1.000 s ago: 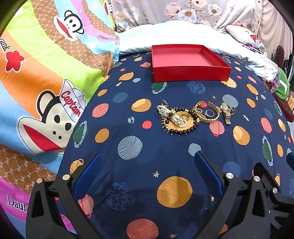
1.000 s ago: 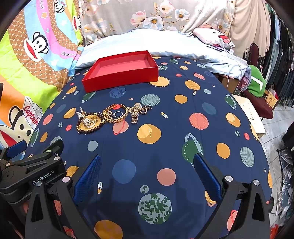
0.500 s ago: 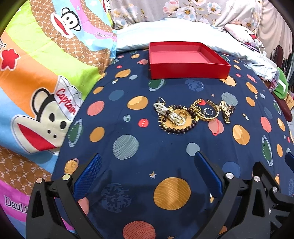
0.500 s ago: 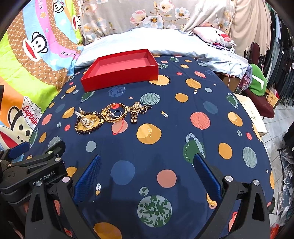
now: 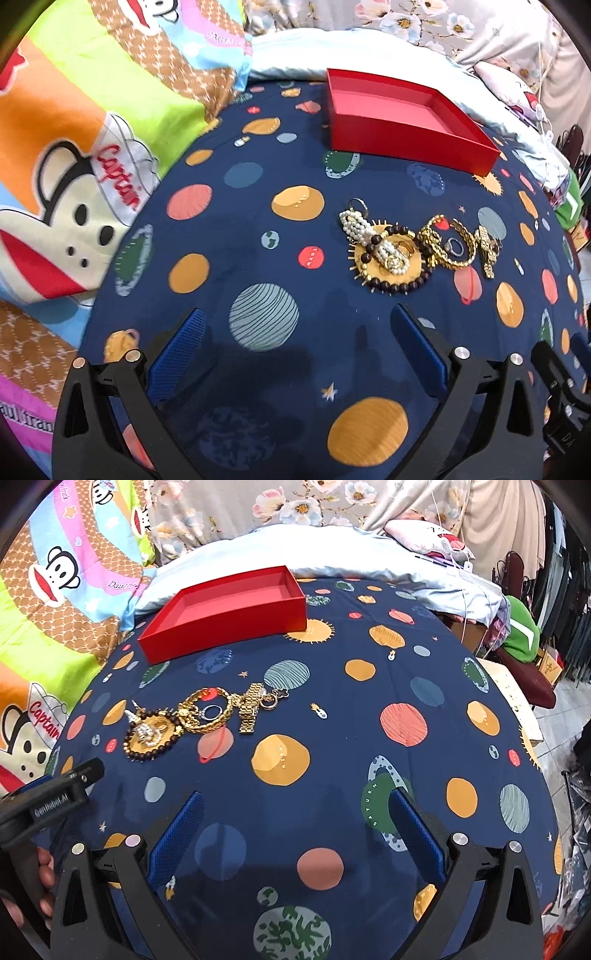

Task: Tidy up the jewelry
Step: 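Move both tools down toward the jewelry pile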

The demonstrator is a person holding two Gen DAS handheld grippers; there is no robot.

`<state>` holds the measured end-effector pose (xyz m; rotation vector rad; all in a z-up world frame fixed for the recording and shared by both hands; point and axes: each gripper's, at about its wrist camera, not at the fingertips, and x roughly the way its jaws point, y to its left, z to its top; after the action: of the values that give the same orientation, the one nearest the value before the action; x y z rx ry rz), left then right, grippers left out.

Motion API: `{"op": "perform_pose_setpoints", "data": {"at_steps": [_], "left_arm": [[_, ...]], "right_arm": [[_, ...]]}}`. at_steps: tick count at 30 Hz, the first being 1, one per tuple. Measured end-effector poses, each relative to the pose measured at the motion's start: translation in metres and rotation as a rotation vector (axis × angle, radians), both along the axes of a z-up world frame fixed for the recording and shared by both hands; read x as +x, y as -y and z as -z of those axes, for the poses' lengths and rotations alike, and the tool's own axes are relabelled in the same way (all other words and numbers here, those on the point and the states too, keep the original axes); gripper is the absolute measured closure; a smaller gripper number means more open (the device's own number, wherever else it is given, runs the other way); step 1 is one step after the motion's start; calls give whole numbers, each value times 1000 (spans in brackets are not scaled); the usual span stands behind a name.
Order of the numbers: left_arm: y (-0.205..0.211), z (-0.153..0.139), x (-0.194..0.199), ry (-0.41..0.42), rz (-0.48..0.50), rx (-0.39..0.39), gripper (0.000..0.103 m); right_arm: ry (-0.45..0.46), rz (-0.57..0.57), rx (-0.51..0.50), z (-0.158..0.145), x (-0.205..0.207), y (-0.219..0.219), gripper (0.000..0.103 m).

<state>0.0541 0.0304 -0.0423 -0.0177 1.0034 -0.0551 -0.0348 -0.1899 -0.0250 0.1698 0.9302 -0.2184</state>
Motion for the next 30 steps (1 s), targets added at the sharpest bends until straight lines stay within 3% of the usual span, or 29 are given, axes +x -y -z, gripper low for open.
{"op": "perform_pose_setpoints", "data": {"at_steps": [8,12,17,25,30], "left_arm": [[12,12,31,-24,29,-67,9],[22,19,41,-46,66,-90,32],[27,20,45,-46,90,-105,42],[31,19,49,-65,153,-195,93],[30,12,45,-48,178,-236,97]], "right_arm": [[-28,-5,8,10,13,4,5],[-38,0,15,13,19,8,5],[-44,1,23,16,26,10,5],[-51,-14,26,19,35,7,5],[-50,-12,25,19,37,7,5]]}}
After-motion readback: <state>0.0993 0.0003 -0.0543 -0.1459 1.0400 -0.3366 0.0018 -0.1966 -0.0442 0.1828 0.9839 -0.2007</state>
